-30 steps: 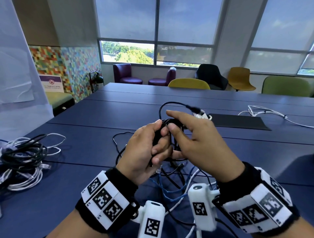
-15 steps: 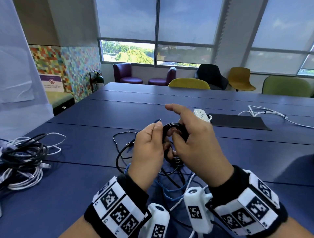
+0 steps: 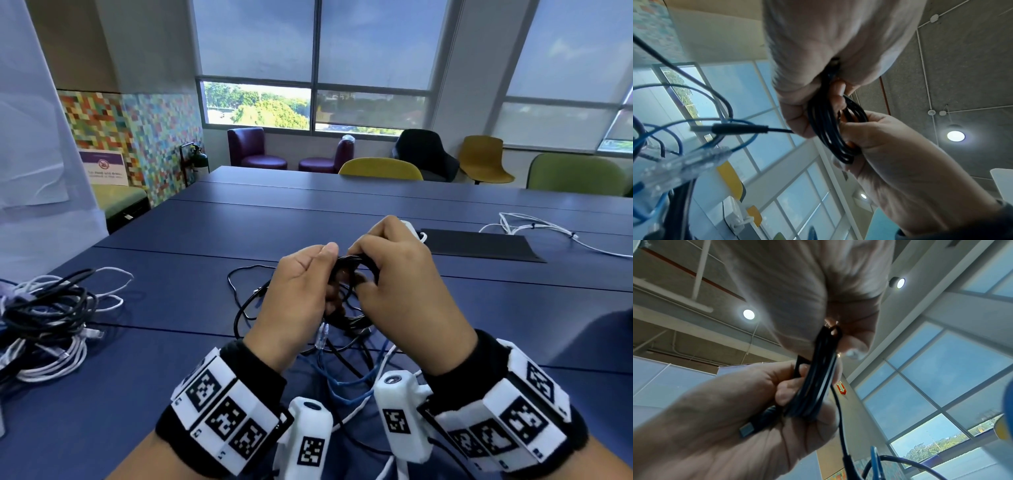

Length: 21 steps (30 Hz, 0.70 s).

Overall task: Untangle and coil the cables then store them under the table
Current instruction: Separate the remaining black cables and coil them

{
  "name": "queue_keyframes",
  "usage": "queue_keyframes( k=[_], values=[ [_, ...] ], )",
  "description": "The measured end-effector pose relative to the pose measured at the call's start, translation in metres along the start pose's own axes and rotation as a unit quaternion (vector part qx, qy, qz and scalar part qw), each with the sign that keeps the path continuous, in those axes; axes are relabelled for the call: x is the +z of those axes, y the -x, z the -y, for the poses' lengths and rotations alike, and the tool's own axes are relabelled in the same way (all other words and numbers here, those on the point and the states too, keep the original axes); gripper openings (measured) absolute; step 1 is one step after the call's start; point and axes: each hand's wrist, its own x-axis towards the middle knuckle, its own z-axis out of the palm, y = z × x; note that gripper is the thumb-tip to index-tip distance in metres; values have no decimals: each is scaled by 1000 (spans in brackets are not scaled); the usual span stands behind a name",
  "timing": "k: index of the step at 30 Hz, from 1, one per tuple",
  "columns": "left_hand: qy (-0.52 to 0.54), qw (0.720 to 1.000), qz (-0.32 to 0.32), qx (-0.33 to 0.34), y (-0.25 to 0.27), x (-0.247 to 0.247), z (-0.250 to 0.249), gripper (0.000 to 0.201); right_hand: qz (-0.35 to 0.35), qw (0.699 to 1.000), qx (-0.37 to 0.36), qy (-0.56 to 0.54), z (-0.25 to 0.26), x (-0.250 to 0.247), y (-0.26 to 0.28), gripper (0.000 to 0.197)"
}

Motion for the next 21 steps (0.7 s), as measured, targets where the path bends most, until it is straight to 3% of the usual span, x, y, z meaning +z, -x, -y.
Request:
queue_keyframes(
  k=[6,10,16,21],
  values=[
    [100,994,4,-36,-2,-9,-1,38,-14,997,-49,-58,-2,-3,-2,41],
    [120,991,9,-64,-4,-12,-3,38,-43,986,-100,-126,-2,-2,-2,25],
    [96,994,22,-43,-4,-13,-7,36,-22,940,26,-340,4,0,-4,11],
    [41,999,-15,-13,-6,-14,-3,28,-33,912,68,-402,6,0,-4,16]
  ],
)
